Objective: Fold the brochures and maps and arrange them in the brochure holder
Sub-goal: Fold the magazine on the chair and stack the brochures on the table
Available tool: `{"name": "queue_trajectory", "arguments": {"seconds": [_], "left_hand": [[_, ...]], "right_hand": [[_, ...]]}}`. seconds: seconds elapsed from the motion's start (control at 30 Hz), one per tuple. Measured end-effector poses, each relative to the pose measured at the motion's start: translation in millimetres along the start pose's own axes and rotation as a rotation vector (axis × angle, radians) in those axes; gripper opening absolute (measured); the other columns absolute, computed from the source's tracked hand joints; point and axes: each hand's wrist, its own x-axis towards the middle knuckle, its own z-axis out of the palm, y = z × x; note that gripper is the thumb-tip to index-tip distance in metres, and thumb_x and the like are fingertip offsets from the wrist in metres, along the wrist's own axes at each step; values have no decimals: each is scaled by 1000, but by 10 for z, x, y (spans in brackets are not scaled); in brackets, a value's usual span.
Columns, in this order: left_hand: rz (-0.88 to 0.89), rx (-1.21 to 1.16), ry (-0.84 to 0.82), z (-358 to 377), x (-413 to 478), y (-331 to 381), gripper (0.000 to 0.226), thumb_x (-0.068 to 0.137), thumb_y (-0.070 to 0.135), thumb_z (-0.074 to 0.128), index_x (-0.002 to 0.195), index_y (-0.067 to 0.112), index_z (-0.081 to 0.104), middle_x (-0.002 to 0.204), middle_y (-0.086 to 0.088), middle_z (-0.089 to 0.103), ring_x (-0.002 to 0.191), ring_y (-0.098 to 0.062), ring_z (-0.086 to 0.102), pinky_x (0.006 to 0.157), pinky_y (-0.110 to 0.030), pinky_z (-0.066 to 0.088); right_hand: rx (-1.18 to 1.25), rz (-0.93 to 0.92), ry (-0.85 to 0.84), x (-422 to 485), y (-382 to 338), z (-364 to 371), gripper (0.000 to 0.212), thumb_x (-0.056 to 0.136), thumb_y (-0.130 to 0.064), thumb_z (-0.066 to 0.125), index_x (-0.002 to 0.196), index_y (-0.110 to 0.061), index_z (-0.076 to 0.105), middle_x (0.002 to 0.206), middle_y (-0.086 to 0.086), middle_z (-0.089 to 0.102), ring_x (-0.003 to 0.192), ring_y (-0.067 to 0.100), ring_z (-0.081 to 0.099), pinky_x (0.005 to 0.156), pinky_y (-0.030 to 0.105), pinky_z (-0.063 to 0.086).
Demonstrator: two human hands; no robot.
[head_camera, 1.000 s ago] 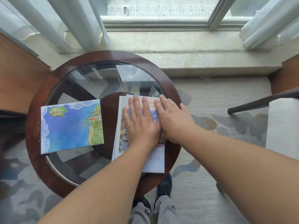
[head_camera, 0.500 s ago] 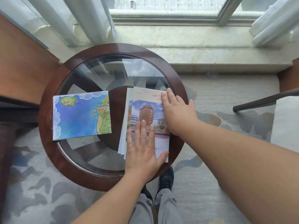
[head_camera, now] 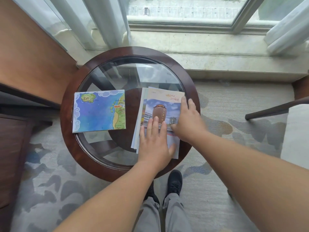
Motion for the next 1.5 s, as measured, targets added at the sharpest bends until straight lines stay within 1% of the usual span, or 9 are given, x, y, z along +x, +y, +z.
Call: {"name": "queue_trajectory", "arguments": {"seconds": [0.17,0.33,0.43,0.63,0.77,0.87,1.07,1.33,1.5], "left_hand": [[-342,-352,138,-338,150,-151,74,91,41,52,152,17,18,160,-10,18,145,-30,18,113,-50,23],[-564,-537,10,-501,339,-204,61,91,34,47,144,11,29,142,-13,40,129,-32,37,99,-52,39],[-587,-545,-15,-532,356,-187,52,89,30,48,135,9,38,139,-12,40,126,-32,38,97,-52,41],[-638,-603,-53,-549,343,-230,46,88,26,49,130,9,41,136,-12,38,126,-32,38,99,-51,43],[-714,-649,-106,-603,406,-254,51,89,25,48,136,7,40,140,-14,34,127,-34,39,100,-49,44],[-744,-668,-150,-638,457,-270,50,88,23,48,136,9,40,141,-13,33,125,-35,41,99,-45,45],[-715,-697,-174,-603,435,-338,45,85,14,47,130,17,42,135,-13,35,119,-37,45,95,-48,49],[-684,-601,-200,-610,438,-258,49,90,21,48,137,16,36,141,-13,27,125,-37,37,78,-36,38],[-689,-556,-227,-613,471,-238,54,91,27,51,139,14,30,141,-12,26,126,-36,33,77,-36,34]], "right_hand": [[447,321,-79,-158,-58,135,95,86,-35,67,156,-13,7,152,12,33,127,32,48,84,35,40],[618,387,-107,-201,-158,168,70,81,-36,67,143,-16,41,138,10,49,119,34,53,96,46,50],[674,404,-121,-210,-244,170,60,80,-35,70,133,-15,49,131,10,49,104,32,61,87,45,55],[610,394,-128,-186,-269,160,51,81,-37,69,125,-15,53,128,9,46,81,22,57,59,31,42],[676,416,-148,-149,-270,119,58,81,-41,70,131,-19,49,130,8,39,82,21,54,80,43,54],[683,408,-184,-126,-284,90,60,81,-43,69,133,-24,48,130,5,34,84,20,53,82,44,53],[761,436,-209,-83,-245,32,62,81,-35,65,138,-27,43,138,8,45,111,30,58,98,53,48],[648,463,-233,6,-306,24,73,83,-35,66,145,-18,33,143,10,35,103,31,57,88,49,52],[554,475,-238,17,-366,34,76,85,-39,66,146,-16,28,142,11,27,74,20,44,72,44,44]]}}
